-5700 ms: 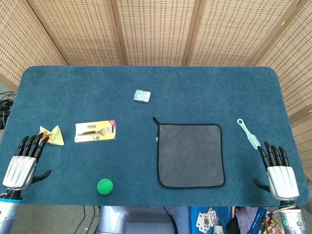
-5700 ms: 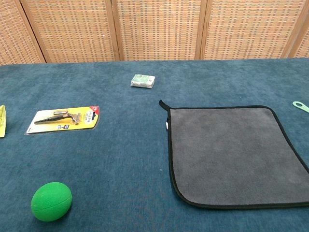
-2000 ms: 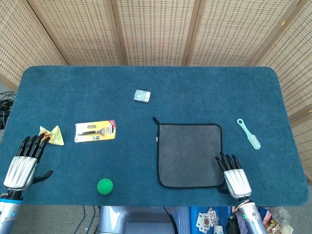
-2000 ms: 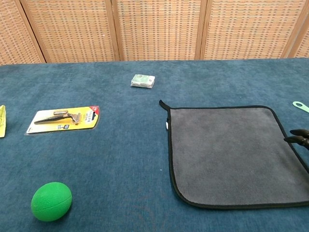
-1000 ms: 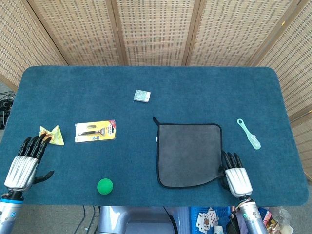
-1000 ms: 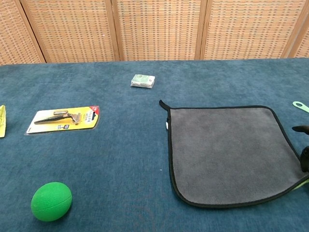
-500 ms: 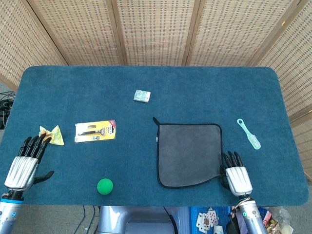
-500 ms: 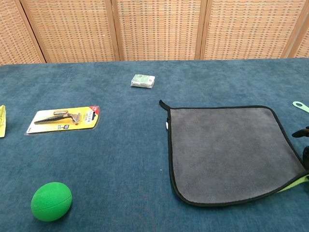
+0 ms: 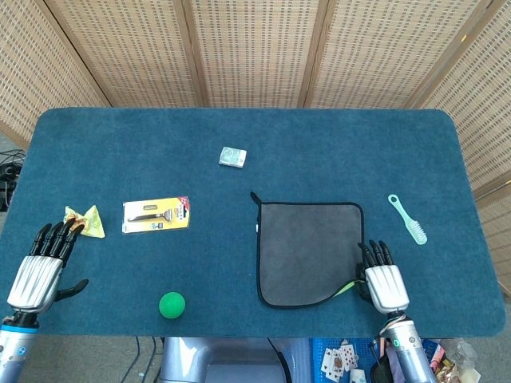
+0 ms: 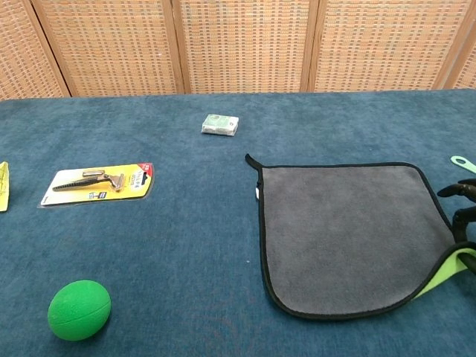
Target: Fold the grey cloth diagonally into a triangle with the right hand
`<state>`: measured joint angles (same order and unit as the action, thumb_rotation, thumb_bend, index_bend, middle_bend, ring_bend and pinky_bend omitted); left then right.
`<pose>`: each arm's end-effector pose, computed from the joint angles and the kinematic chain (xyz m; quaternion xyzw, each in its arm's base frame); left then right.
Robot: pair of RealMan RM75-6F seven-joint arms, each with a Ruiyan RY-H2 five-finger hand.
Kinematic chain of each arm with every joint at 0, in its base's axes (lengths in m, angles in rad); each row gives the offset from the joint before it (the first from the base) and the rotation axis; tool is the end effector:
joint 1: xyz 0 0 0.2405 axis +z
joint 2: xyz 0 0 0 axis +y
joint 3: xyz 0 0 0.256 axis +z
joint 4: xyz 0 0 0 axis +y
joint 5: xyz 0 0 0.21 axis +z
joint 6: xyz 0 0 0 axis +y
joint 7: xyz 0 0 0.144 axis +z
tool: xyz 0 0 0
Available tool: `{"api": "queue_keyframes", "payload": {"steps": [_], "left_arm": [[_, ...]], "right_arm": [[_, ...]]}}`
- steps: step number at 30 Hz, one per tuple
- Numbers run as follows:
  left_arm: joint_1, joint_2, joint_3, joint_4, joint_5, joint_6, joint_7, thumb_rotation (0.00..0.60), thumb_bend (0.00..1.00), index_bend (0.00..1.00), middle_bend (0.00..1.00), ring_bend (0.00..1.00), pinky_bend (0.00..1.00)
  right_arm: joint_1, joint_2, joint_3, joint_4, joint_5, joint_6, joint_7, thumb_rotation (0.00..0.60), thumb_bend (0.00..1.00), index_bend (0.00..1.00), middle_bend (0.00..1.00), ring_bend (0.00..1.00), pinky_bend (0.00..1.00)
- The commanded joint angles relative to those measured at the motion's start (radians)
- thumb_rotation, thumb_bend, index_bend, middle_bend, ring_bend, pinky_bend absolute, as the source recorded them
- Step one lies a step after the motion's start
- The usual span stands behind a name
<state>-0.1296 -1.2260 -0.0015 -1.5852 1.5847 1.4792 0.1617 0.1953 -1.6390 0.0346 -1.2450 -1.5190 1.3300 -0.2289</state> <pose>-0.2902 0.1828 0.1155 -0.6540 -0.3421 -0.3784 0.5586 -0.2902 -0.2078 -0.0064 0.6752 -0.3692 0.3510 0.5336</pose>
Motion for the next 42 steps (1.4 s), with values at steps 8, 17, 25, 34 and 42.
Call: {"api": "queue_keyframes", "payload": {"steps": [8, 17, 25, 34, 42], "left_arm": [[0.001, 0.002, -0.002, 0.003, 0.002, 0.007, -0.009, 0.6, 0.17, 0.0, 0.0, 0.0, 0.0], [0.0, 0.003, -0.006, 0.006, -0.006, 0.003, -0.017, 0.6, 0.17, 0.0, 0.0, 0.0, 0.0], [-0.003, 0.004, -0.013, 0.014, -0.018, -0.003, -0.029, 0.6, 0.17, 0.0, 0.0, 0.0, 0.0], [-0.001, 0.008, -0.018, 0.012, -0.022, 0.005, -0.04, 0.6, 0.17, 0.0, 0.0, 0.0, 0.0], [-0.006, 0.013, -0.022, 0.019, -0.034, -0.007, -0.059, 0.6, 0.17, 0.0, 0.0, 0.0, 0.0]], "right_arm": [[0.082, 0.002, 0.075, -0.052, 0.03, -0.053, -0.069, 0.6, 0.51, 0.67, 0.15, 0.0, 0.0], [0.174, -0.014, 0.148, -0.055, 0.094, -0.132, -0.145, 0.6, 0.51, 0.67, 0.16, 0.0, 0.0], [0.255, -0.061, 0.187, 0.013, 0.15, -0.204, -0.179, 0.6, 0.51, 0.67, 0.16, 0.0, 0.0], [0.352, -0.122, 0.229, 0.071, 0.186, -0.252, -0.215, 0.6, 0.51, 0.68, 0.16, 0.0, 0.0], [0.456, -0.179, 0.282, 0.147, 0.248, -0.312, -0.264, 0.6, 0.51, 0.69, 0.17, 0.0, 0.0]]}}
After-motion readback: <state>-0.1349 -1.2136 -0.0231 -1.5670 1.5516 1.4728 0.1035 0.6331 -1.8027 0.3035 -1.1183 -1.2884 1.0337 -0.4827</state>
